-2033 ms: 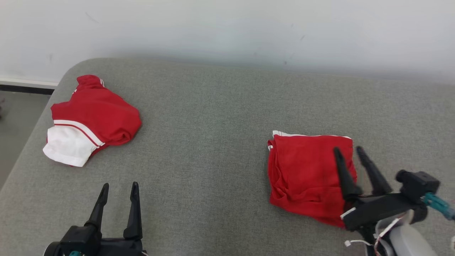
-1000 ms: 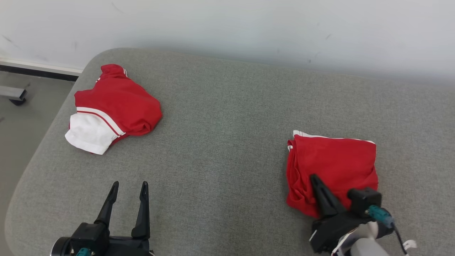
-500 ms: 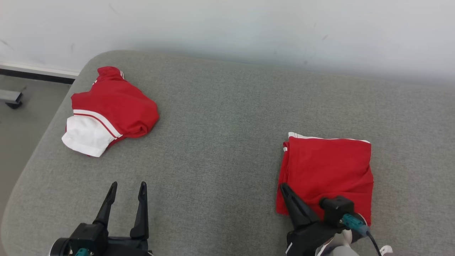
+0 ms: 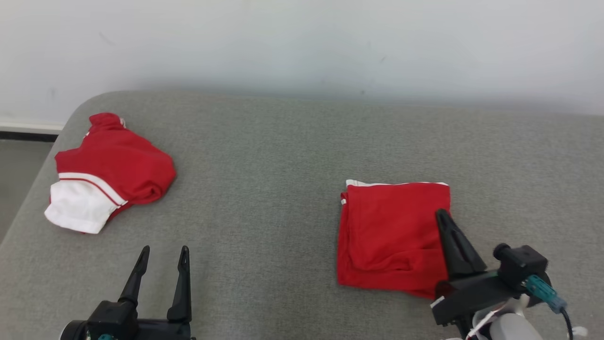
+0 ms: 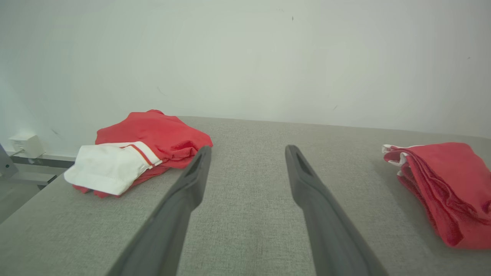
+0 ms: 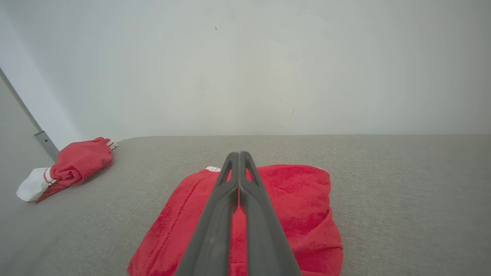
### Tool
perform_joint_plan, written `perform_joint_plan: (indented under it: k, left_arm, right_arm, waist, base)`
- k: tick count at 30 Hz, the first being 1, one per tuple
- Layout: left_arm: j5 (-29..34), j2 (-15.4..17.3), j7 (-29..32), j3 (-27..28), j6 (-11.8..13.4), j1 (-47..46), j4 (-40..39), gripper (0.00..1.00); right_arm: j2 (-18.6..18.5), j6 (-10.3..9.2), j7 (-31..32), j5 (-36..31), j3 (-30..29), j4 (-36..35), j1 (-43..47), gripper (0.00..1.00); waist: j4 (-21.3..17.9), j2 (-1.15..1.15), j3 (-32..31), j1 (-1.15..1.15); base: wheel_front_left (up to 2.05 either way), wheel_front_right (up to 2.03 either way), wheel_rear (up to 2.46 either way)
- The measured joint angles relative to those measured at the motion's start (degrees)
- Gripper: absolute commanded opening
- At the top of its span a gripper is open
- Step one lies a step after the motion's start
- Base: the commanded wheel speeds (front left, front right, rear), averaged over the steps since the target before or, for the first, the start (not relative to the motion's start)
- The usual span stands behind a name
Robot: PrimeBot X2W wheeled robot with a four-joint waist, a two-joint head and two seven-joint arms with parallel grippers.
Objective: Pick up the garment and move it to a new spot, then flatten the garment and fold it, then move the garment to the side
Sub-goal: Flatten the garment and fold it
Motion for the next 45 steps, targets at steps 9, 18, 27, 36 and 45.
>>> perform_joint_plan:
  k: [9,18,27,36,45]
  left_arm:
    - [0.19,0.08,0.00,0.51,0.00,1.38,-0.01,1.00]
    - [0.37,0.13,0.00,1.68,0.00,3.87,-0.71,1.00]
    - [0.36,0.15,0.00,2.92,0.00,5.44,-0.85,1.00]
    - [-0.02,0.45,0.00,3.41,0.00,5.81,-0.97,1.00]
    - [0.03,0.90,0.00,3.30,0.00,6.37,-1.38,1.00]
  right_arm:
    - [0.33,0.00,0.00,-2.69,-7.25,-5.26,8.42,0.00]
    - [1.71,0.00,-0.01,-4.14,-9.54,-9.36,14.28,1.00]
    - [2.87,0.00,0.00,-5.15,-10.91,-10.96,17.44,1.00]
    - [3.54,0.00,0.00,-5.73,-11.60,-11.33,18.18,1.00]
    - [3.87,0.00,0.00,-6.11,-11.91,-11.10,18.34,1.00]
  waist:
    - [-3.52,0.00,-1.93,0.00]
    - [-6.02,0.00,-4.08,0.00]
    - [-6.32,0.00,-5.12,0.01]
    - [-6.13,0.00,-5.20,0.01]
    - [-5.89,0.00,-5.39,0.00]
  base:
    - [0.00,0.00,0.00]
    - [0.00,0.00,0.00]
    - [0.00,0.00,0.00]
    - [0.00,0.00,0.00]
    - [0.00,0.00,0.00]
